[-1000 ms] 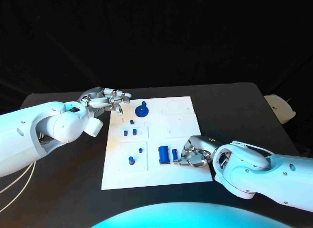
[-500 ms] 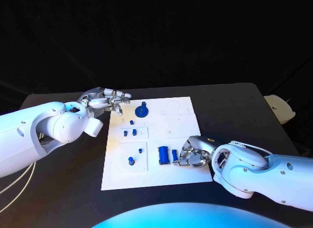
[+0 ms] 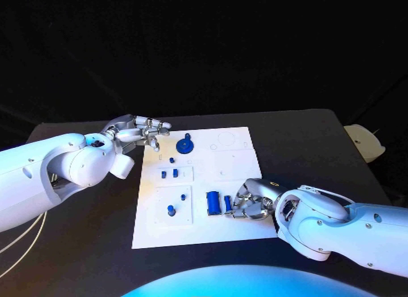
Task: Assemble the parts on the task board
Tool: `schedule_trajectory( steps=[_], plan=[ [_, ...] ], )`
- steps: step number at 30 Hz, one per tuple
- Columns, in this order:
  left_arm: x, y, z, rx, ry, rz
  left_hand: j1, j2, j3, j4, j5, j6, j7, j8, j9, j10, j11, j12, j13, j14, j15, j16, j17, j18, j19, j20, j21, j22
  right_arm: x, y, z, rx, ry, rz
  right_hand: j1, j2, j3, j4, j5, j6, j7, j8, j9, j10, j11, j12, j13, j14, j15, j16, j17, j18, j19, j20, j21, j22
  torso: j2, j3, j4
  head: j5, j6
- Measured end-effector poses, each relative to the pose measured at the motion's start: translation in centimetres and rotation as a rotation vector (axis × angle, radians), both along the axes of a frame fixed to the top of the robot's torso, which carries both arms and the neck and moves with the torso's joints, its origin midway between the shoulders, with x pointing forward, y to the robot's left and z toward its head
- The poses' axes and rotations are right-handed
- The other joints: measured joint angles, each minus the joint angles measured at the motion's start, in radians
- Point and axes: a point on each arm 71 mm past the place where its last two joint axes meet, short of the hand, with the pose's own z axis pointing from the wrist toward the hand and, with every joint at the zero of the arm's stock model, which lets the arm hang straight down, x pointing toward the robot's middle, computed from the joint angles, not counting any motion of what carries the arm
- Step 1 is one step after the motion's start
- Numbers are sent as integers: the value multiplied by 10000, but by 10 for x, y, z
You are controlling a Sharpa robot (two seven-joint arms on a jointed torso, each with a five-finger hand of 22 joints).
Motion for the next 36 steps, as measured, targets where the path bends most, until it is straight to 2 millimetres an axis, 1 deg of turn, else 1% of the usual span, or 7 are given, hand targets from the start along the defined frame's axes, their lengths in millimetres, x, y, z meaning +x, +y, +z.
schedule_trajectory(
  steps=[2,8,18,26,29,36],
  plan=[
    [0,0,0,1,1,1,0,0,0,0,0,-2,1,0,0,0,0,0,0,0,0,0,0,0,0,0,0,0,-1,1,1,38,7,23,41,-38,-25,-24,-9,-4,5,0,9,0,0,0,1,0,0,0,3,0,0,0,0,0,0,0,0,0,1],
    [0,0,0,4,3,4,0,0,0,0,0,-2,1,0,0,0,0,0,0,0,0,0,1,1,0,0,0,0,-4,0,3,111,0,34,41,-38,-188,68,-115,-14,15,0,19,0,1,0,2,0,0,0,3,-1,0,0,0,-1,4,0,-2,0,5],
    [0,0,0,9,5,5,0,0,27,-28,0,-2,1,0,1,0,0,0,1,0,0,0,-8,0,0,0,0,1,-10,-2,11,295,-91,90,40,-39,-249,117,-115,-16,16,1,30,-1,1,11,3,0,0,0,1,0,0,0,0,-2,6,5,-6,-18,9],
    [0,0,0,13,6,8,0,0,27,-28,0,-2,1,0,2,0,0,0,1,0,0,0,-8,0,0,0,0,1,-7,-9,13,232,-251,-46,38,-41,-318,186,-115,-16,16,1,44,-2,3,23,3,0,0,0,1,0,0,0,0,-3,8,7,-6,-12,8],
    [0,0,0,13,5,8,0,0,54,0,0,-2,1,0,-8,0,0,0,-8,0,0,0,-8,1,0,0,0,1,-6,-11,13,206,-283,-78,32,-35,-346,214,-58,-16,16,53,47,-18,19,38,3,0,0,0,0,0,0,0,0,-4,9,7,-6,-11,3],
    [0,0,0,13,5,6,0,0,54,0,0,-2,0,0,-8,0,0,0,-8,0,0,0,-16,0,0,0,0,2,-2,-12,13,133,-367,-110,-73,69,-374,241,-52,17,-17,60,57,1,0,74,5,0,0,0,0,0,0,0,0,-4,10,7,-6,-5,0]
  ],
)
